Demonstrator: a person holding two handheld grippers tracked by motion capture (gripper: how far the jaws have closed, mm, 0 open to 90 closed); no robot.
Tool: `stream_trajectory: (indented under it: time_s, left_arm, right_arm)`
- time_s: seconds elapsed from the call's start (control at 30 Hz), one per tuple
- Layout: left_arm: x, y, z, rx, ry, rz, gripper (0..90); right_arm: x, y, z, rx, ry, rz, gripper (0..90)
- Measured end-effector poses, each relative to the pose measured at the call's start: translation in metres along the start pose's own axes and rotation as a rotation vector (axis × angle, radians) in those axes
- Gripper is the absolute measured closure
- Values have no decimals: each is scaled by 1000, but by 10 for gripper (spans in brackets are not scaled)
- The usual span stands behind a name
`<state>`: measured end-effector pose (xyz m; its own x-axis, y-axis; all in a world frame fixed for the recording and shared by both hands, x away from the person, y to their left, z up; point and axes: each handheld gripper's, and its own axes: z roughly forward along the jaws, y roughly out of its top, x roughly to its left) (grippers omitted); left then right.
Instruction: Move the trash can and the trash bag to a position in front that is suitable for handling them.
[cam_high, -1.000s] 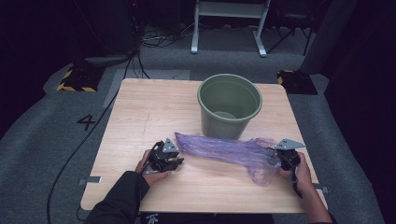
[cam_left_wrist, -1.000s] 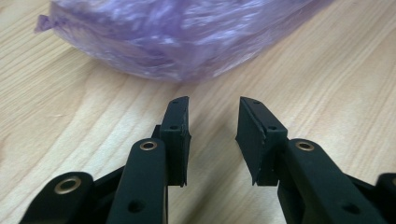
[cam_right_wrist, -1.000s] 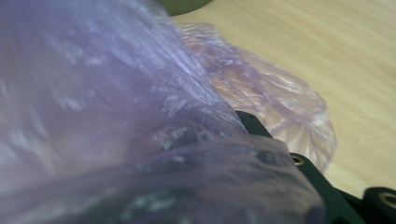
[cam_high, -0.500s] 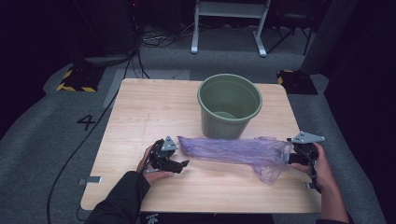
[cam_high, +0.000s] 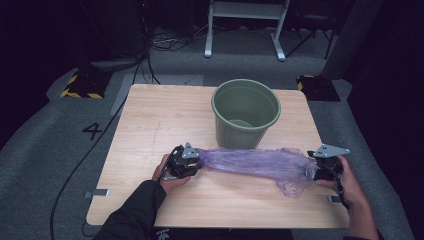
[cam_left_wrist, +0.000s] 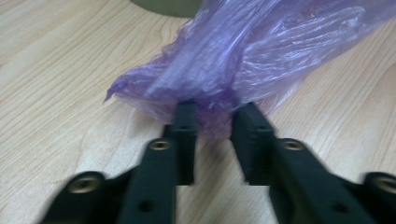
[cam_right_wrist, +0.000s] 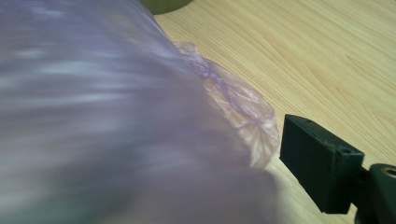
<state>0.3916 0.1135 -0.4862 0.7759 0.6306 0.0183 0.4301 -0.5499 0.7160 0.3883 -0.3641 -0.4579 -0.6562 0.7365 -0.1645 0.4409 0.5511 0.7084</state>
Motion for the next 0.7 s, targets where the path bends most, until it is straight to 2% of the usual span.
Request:
stream_trajectory:
  time_s: [0.1, 0.17, 0.27, 0.33, 0.4, 0.47, 0.53, 0.57, 0.6, 0.67, 0.7]
  left_arm:
    - [2, -2, -2, 4, -7, 2, 839]
    - [3, -4, -3, 6, -1, 7, 868]
    - [6, -7, -6, 22, 14, 9, 869]
    - [8, -9, -8, 19, 13, -9, 865]
    - [10, -11, -10, 18, 16, -9, 861]
    - [9, -14, -11, 22, 15, -13, 851]
    - [7, -16, -10, 27, 11, -9, 843]
    - [6, -16, -10, 28, 10, -11, 837]
    - [4, -16, -9, 30, 7, -3, 836]
    - [1, -15, -8, 36, 4, 7, 835]
    - [-1, -14, -7, 34, 3, 7, 835]
  right_arm:
    - [-5, -6, -5, -2, -17, 8, 229]
    - [-11, -7, -9, -5, -15, 23, 219]
    - [-14, -5, -15, -2, -12, 26, 205]
    - [-15, -4, -21, -10, -15, 31, 203]
    - [-17, -3, -27, -30, -31, 53, 208]
    - [-19, -2, -34, -50, -41, 100, 215]
    - [-17, 2, -39, -71, -48, 143, 225]
    - [-13, 6, -42, -84, -46, 148, 224]
    - [0, 16, -47, -118, -39, 125, 224]
    - [2, 19, -48, -129, -37, 120, 226]
    - [8, 24, -51, -158, -35, 116, 234]
